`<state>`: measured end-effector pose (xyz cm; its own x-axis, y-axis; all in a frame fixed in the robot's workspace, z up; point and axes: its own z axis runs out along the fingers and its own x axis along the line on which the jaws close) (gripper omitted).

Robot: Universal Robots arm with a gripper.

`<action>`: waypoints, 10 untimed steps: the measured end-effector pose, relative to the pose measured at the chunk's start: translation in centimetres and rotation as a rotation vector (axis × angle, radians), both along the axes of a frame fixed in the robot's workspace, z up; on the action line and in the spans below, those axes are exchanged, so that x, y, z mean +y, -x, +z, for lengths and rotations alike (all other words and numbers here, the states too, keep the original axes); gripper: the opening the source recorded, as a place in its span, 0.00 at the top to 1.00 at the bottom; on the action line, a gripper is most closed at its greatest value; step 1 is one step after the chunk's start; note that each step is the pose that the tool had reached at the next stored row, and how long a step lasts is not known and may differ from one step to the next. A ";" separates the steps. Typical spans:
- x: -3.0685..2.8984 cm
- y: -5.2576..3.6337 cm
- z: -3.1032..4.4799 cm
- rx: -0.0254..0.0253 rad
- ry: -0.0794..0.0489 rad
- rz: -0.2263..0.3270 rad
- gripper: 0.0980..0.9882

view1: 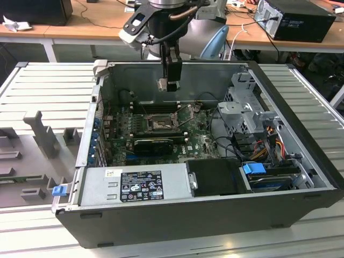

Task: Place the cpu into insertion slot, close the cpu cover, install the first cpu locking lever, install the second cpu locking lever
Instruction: 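Place the cpu into insertion slot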

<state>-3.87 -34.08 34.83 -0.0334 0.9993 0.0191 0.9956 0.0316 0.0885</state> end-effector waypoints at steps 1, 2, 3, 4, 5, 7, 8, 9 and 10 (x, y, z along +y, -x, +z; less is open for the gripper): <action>0.00 0.00 -0.03 0.0000 0.000 -0.019 0.52; 0.00 0.00 -0.07 0.0000 0.000 -0.052 0.52; 0.00 0.00 -0.11 0.0000 0.000 -0.080 0.52; 0.00 0.00 -0.14 0.0000 0.000 -0.110 0.52; 0.00 0.00 -0.18 0.0000 0.000 -0.143 0.52; 0.00 0.00 -0.23 0.0001 0.000 -0.208 0.52; 0.00 0.00 -0.25 0.0000 0.000 -0.231 0.52; 0.00 0.00 -0.26 0.0001 0.000 -0.261 0.52; 0.00 0.00 -0.27 0.0000 0.000 -0.283 0.52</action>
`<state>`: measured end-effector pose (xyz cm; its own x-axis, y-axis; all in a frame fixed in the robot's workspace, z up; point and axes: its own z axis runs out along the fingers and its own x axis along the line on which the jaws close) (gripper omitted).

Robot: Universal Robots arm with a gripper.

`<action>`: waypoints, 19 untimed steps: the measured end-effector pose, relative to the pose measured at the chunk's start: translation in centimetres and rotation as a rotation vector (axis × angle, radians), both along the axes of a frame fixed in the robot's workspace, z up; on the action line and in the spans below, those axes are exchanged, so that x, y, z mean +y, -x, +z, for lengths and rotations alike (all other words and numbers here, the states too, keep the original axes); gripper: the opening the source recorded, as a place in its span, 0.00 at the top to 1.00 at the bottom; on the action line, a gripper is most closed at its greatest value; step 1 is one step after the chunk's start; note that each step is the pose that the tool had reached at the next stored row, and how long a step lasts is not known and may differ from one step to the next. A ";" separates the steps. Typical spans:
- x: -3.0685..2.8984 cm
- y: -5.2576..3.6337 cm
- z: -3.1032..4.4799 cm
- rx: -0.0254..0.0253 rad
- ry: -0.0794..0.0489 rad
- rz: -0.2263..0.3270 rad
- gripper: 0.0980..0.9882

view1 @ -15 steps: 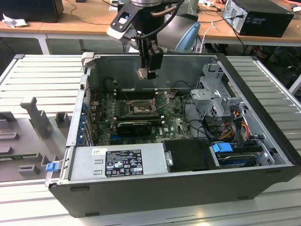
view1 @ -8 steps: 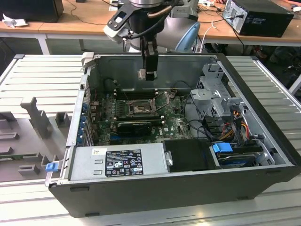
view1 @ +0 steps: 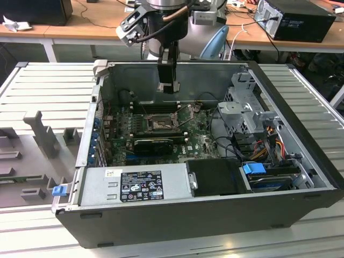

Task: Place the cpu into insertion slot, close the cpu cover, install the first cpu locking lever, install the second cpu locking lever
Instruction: 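Place the cpu into insertion slot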

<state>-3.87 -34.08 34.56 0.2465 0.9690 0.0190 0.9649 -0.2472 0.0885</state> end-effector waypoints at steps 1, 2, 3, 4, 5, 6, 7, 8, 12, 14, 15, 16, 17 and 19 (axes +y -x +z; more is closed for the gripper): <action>0.00 0.00 -0.01 0.0000 0.000 -0.011 0.52; 0.00 0.00 -0.01 0.0001 0.000 -0.022 0.52; 0.00 0.00 -0.02 0.0000 0.000 -0.033 0.52; 0.00 0.00 -0.03 0.0000 0.000 -0.038 0.52; 0.00 0.00 -0.06 0.0000 0.000 -0.039 0.52; 0.01 0.00 -0.10 0.0000 0.000 -0.039 0.52; 0.00 0.00 -0.16 0.0000 0.000 -0.039 0.52; 0.00 0.00 -0.21 0.0000 0.000 -0.039 0.52; 0.00 0.01 -0.54 0.0016 0.000 -0.055 0.52; 0.00 0.03 -0.74 0.0032 0.000 -0.073 0.52; 0.00 0.08 -0.84 0.0032 -0.001 -0.066 0.52; -0.01 0.09 -0.89 0.0033 -0.001 -0.049 0.52; 0.00 0.09 -1.02 0.0034 -0.001 -0.012 0.52; -0.01 0.09 -1.22 0.0035 -0.001 0.057 0.52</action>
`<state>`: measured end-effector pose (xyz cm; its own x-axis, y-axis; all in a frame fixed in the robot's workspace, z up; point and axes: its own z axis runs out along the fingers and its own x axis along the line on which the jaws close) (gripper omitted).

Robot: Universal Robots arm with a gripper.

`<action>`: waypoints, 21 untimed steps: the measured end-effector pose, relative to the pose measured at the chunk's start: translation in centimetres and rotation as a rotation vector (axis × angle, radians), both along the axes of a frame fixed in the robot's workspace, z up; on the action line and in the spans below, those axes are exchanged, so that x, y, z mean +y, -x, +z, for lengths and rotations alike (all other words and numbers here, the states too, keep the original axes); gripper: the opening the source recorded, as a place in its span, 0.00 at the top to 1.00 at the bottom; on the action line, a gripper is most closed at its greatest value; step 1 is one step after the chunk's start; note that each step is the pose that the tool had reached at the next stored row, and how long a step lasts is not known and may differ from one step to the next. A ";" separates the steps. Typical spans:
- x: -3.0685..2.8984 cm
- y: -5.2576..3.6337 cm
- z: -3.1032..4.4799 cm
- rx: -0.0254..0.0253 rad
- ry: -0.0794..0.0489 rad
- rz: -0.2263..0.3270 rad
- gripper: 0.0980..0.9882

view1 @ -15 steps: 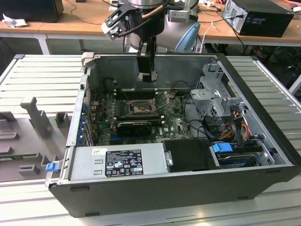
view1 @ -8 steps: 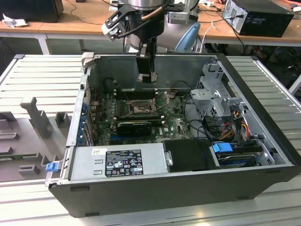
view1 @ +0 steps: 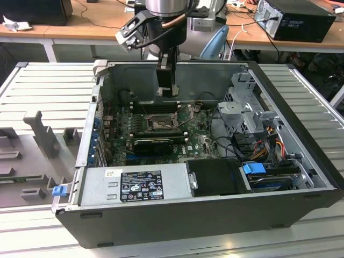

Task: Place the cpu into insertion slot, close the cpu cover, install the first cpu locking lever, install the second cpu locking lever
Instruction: 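Place the cpu into insertion slot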

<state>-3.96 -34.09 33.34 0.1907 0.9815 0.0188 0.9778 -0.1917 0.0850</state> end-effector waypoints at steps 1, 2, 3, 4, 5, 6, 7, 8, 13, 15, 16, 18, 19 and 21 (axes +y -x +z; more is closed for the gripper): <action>0.01 0.00 -0.14 -0.0002 0.000 0.049 0.52; 0.00 0.00 -0.24 -0.0002 0.000 0.079 0.52; 0.00 0.00 -0.28 0.0000 0.000 0.092 0.52; 0.00 0.01 -0.32 0.0003 0.000 0.113 0.52; 0.00 0.00 -0.34 0.0008 0.000 0.129 0.52; 0.00 0.00 -0.36 0.0011 0.000 0.138 0.52; 0.00 0.01 -0.37 0.0012 0.000 0.143 0.52; 0.01 0.00 -0.39 0.0015 0.000 0.143 0.52; 0.00 0.00 -0.55 0.0028 -0.001 0.143 0.52; 0.00 0.00 -0.66 0.0028 0.000 0.144 0.52; 0.00 0.00 -0.70 0.0029 0.000 0.144 0.52; 0.00 0.00 -0.86 0.0030 0.000 0.145 0.52; 0.00 0.00 -0.94 0.0030 0.000 0.146 0.52; 0.01 0.00 -1.06 0.0030 0.000 0.148 0.52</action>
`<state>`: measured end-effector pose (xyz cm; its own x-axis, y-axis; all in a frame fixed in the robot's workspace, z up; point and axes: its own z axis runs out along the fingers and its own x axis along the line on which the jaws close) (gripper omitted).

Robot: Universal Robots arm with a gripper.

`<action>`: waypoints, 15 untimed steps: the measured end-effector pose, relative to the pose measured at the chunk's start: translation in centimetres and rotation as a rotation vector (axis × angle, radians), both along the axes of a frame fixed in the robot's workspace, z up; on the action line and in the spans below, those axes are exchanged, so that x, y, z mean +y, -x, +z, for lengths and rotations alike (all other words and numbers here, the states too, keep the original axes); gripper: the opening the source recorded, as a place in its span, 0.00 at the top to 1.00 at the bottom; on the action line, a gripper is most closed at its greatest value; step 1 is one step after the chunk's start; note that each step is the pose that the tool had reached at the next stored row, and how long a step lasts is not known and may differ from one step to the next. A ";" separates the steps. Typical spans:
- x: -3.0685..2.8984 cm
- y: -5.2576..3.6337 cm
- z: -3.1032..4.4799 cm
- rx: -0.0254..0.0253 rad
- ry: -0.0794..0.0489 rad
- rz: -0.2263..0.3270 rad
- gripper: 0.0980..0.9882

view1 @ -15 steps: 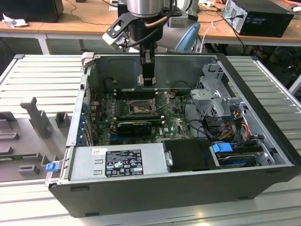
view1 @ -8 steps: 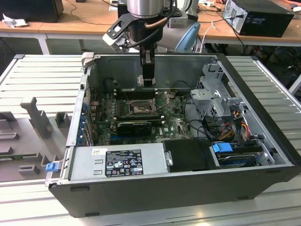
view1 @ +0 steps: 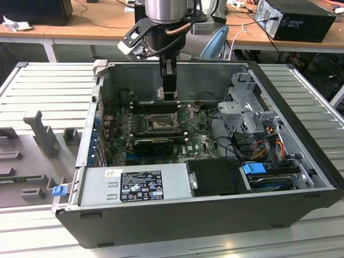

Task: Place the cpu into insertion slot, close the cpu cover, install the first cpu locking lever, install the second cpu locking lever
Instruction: 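Place the cpu into insertion slot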

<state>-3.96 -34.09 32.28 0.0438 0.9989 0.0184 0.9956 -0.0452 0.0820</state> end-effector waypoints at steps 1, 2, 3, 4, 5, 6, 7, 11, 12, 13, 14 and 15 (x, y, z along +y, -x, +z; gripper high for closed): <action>0.00 0.00 -0.05 0.0000 0.000 0.001 0.52; 0.00 0.00 -0.09 0.0000 0.000 0.004 0.52; 0.00 0.00 -0.13 0.0000 0.000 0.006 0.52; 0.00 0.00 -0.17 0.0000 0.000 0.007 0.52; 0.00 0.00 -0.21 0.0000 0.000 0.009 0.52; 0.00 0.00 -0.26 -0.0001 0.000 0.010 0.52; 0.00 0.00 -0.46 -0.0001 0.000 0.016 0.52; 0.01 0.02 -1.42 -0.0001 -0.001 0.060 0.52; 0.01 0.02 -1.77 0.0000 -0.001 0.062 0.52; 0.01 0.02 -1.96 0.0000 -0.001 0.064 0.52; 0.01 0.02 -2.14 -0.0001 -0.001 0.064 0.52; 0.01 0.02 -2.48 0.0000 -0.001 0.066 0.52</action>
<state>-3.98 -34.08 29.80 -0.0220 0.9996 0.0196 0.9964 0.0203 0.0820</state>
